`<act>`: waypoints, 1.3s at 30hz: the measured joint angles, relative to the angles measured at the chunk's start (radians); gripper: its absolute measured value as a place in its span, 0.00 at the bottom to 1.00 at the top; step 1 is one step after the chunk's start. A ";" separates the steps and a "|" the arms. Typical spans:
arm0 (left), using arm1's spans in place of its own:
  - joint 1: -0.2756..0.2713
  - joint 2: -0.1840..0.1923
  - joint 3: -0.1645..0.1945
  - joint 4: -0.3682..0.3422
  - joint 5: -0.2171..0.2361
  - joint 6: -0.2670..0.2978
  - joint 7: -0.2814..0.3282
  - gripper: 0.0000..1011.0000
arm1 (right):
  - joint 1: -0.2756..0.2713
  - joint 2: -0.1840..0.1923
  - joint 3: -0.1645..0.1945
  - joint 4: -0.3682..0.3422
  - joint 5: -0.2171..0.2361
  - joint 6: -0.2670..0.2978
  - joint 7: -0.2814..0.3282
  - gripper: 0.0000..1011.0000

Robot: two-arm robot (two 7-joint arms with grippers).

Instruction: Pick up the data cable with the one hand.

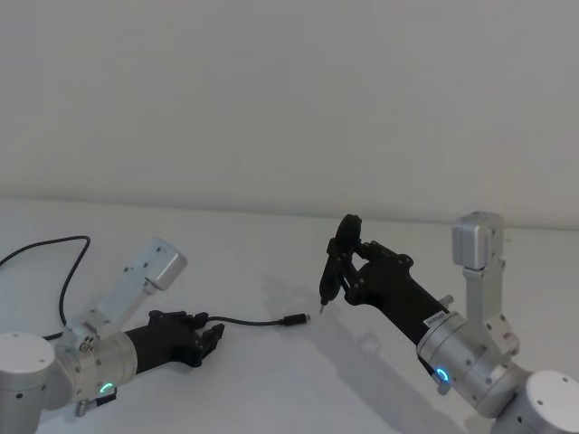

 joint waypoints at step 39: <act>0.000 0.000 0.000 0.000 0.000 0.000 0.000 0.08 | 0.086 -0.032 -0.035 0.158 0.010 -0.016 0.032 0.27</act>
